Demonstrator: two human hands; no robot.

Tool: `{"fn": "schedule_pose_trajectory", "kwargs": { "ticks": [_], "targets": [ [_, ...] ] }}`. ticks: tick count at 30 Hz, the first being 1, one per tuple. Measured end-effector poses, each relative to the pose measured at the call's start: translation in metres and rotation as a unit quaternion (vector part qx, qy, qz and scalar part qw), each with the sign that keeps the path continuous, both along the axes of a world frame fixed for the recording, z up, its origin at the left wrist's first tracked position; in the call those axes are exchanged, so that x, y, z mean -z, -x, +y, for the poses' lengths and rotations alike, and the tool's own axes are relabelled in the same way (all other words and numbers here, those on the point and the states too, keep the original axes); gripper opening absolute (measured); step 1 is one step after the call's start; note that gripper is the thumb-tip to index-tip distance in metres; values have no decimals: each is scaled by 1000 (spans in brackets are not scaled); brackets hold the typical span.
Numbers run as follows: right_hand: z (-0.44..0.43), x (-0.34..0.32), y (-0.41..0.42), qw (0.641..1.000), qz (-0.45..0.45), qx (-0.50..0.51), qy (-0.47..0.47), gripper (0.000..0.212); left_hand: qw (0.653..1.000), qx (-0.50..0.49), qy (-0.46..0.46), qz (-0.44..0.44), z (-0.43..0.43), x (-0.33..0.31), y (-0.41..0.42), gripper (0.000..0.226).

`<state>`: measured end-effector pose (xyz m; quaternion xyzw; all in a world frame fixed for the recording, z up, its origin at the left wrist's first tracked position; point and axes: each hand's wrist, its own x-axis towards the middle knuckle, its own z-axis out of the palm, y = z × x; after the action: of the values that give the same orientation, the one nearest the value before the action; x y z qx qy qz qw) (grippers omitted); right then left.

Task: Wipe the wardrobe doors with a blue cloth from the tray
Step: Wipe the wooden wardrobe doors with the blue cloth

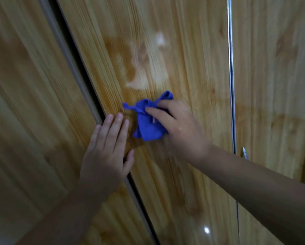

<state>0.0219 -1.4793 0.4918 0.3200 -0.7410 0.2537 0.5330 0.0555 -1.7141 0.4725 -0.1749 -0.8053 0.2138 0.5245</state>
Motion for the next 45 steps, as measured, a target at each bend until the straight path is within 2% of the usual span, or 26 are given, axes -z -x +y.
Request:
{"fn": "schedule_pose_trajectory", "kwargs": {
  "ticks": [4,6,10,13,14,17,20,23,25,28,31,33,36,39,41,45],
  "targets": [
    [-27,19,14,998,17,8,60,32,1000,0,-5,18,-1,6,6,75],
    [-32,49,15,999,17,1,51,31,1000,-6,-2,21,-1,7,7,78],
    [-20,88,21,998,57,-4,-36,26,999,-13,-2,39,3,8,6,78],
    [1,68,26,986,100,-5,-134,21,999,-20,4,40,5,8,4,78],
    [10,53,27,985,90,-11,-146,21,999,-22,6,40,4,8,3,79],
    [49,-6,39,999,34,13,-25,19,999,-35,5,39,6,8,1,77],
    [83,-49,48,993,65,86,48,24,998,-42,3,36,9,7,-1,76],
    [81,-48,48,989,44,78,118,31,998,-50,-1,31,9,7,-1,77],
    [57,-23,42,989,17,58,134,34,998,-55,2,30,10,7,-1,78],
    [15,44,25,999,8,22,42,36,998,-58,-1,22,11,7,-1,79],
    [-5,93,11,999,11,-13,-45,28,998,-56,-3,25,11,7,0,79],
    [1,94,14,996,24,-21,-89,24,998,-52,1,25,10,7,1,79],
    [35,61,28,990,48,3,-134,24,999,-49,-3,17,8,7,2,78],
    [84,5,46,999,-3,44,-31,26,999,-47,-11,18,9,7,2,78],
    [111,-27,55,995,-1,84,45,27,999,-49,-12,19,11,8,1,77],
    [117,-37,59,984,6,92,152,40,998,-53,-16,14,13,8,1,76]
  ]
}}
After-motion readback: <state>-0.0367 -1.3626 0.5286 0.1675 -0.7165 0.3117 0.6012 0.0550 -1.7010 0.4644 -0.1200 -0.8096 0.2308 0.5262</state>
